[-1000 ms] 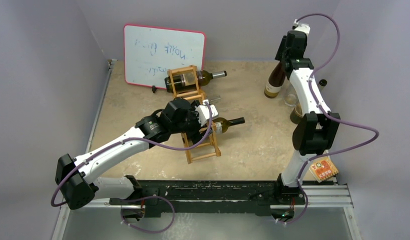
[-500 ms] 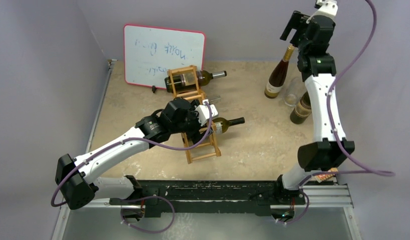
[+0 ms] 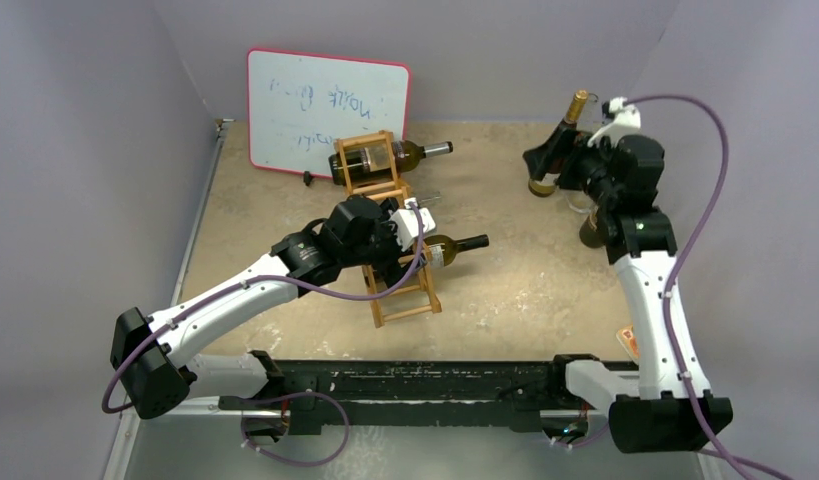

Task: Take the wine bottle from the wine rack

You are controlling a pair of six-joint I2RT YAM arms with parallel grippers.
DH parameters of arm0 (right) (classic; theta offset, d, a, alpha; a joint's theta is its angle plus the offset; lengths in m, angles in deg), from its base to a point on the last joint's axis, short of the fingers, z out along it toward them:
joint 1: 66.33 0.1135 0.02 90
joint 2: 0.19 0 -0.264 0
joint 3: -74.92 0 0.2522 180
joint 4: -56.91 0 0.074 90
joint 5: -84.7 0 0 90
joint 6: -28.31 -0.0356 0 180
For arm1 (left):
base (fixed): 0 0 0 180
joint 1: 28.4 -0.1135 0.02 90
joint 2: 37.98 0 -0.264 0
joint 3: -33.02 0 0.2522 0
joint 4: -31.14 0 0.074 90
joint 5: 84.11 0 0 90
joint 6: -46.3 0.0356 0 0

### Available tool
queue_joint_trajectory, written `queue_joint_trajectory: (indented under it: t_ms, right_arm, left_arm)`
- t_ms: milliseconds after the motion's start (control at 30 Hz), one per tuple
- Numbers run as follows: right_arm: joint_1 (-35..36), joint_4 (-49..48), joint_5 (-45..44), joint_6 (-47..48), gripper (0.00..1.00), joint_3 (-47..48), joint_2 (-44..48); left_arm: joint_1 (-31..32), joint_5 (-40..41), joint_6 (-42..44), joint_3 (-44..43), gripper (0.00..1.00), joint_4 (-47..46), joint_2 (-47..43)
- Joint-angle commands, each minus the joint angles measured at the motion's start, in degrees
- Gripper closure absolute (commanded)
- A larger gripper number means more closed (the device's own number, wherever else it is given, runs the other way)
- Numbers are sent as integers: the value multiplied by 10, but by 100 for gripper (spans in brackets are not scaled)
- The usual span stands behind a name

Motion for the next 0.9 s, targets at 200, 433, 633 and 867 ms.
queue_joint_trajectory:
  t_ms: [200,433,633,867]
  right_arm:
    - [7,-131,87,-189,0,-223,68]
    - [99,-202,7,-358,0,-286,17]
    - [134,-202,-50,-465,0,-309,-40]
    - [153,-170,-172,-478,0,-338,8]
  left_arm:
    - [-4,31,-13,15,9,-32,-17]
    - [-1,25,-20,12,10,-36,-8]
    - [10,38,-21,17,10,-42,-11]
    - [22,43,-21,13,9,-36,-14]
